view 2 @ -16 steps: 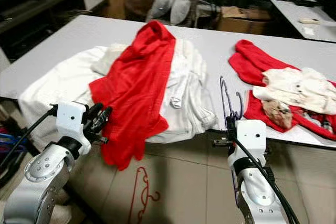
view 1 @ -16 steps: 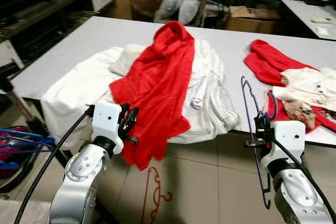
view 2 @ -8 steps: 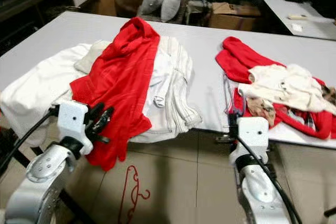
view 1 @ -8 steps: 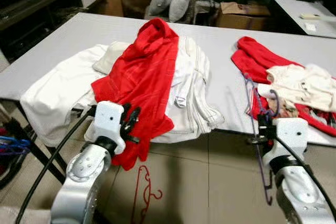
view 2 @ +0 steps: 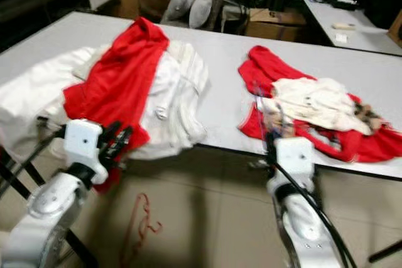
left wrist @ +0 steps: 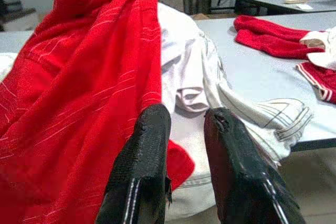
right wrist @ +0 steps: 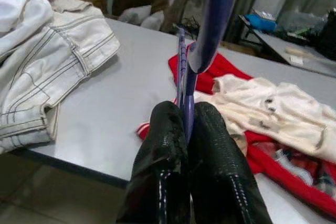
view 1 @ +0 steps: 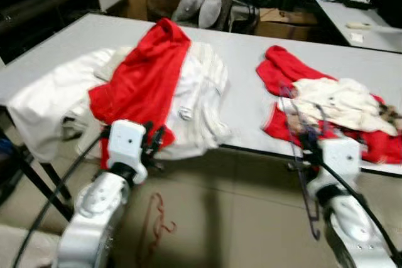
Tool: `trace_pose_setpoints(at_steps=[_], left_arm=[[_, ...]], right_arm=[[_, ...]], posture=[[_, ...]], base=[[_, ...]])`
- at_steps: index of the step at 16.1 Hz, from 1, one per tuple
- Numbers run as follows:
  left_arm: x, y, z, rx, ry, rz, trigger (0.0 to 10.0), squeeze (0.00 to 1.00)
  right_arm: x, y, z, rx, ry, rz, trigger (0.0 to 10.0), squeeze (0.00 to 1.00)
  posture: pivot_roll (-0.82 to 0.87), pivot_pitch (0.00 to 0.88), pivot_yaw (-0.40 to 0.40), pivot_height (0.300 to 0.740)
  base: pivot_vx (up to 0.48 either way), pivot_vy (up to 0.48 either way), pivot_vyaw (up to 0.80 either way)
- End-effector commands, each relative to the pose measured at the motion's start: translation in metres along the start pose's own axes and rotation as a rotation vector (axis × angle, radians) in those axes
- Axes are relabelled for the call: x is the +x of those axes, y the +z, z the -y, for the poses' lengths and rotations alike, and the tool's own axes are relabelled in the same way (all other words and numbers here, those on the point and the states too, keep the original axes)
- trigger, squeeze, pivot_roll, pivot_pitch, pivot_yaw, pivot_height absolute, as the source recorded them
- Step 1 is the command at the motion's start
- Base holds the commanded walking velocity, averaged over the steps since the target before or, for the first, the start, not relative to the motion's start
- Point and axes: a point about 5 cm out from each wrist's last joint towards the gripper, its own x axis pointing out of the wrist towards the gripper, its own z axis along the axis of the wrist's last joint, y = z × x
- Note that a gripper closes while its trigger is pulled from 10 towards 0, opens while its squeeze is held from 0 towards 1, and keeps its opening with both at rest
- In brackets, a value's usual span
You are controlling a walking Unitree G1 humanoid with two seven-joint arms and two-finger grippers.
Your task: Hang hanger
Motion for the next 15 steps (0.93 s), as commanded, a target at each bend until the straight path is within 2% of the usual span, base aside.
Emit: trace_pose_setpoints(at_steps=[1,5,6,9,11,14,15], left_arm=[[0.003,0.003,0.004,-0.004,-0.016,0.018,10.0,0.00],[0.005,0.001,0.006,-0.003,-0.019,0.014,10.0,0.00],[0.007,0.000,0.005,-0.039,0.000,0.007,10.0,0.00],[0.010,0.002,0.007,-0.040,-0.032,0.036,10.0,0.00],[0.014,0.001,0.009,-0.006,-0.040,0.032,10.0,0.00],[0.017,0.000,0.010,-0.019,-0.041,0.034,10.0,0.00],[0.019,0.000,0.010,0.027,-0.041,0.035,10.0,0.00]], right_arm=[[0.000,0.001,0.006,-0.025,-0.022,0.011,10.0,0.00],[0.000,0.002,0.007,-0.051,-0.029,0.023,10.0,0.00],[0.001,0.002,0.007,-0.063,-0.023,0.030,10.0,0.00],[0.001,0.000,0.007,-0.018,-0.023,0.015,10.0,0.00],[0.000,-0.002,0.008,-0.009,-0.021,0.005,10.0,0.00],[-0.004,-0.003,0.009,0.006,-0.038,-0.001,10.0,0.00],[-0.005,-0.004,0.009,0.024,-0.045,-0.009,10.0,0.00]], posture=[[0.02,0.000,-0.014,0.740],[0.01,0.000,-0.009,0.740],[0.01,0.000,-0.007,0.740],[0.00,0.000,-0.005,0.740],[0.00,0.000,-0.001,0.740],[-0.01,0.000,0.009,0.740],[-0.02,0.000,0.016,0.740]], base=[[0.000,-0.398,0.00],[0.000,-0.353,0.00],[0.000,0.000,0.00],[0.000,0.000,0.00],[0.000,0.480,-0.80],[0.000,0.480,-0.80],[0.000,0.000,-0.80]])
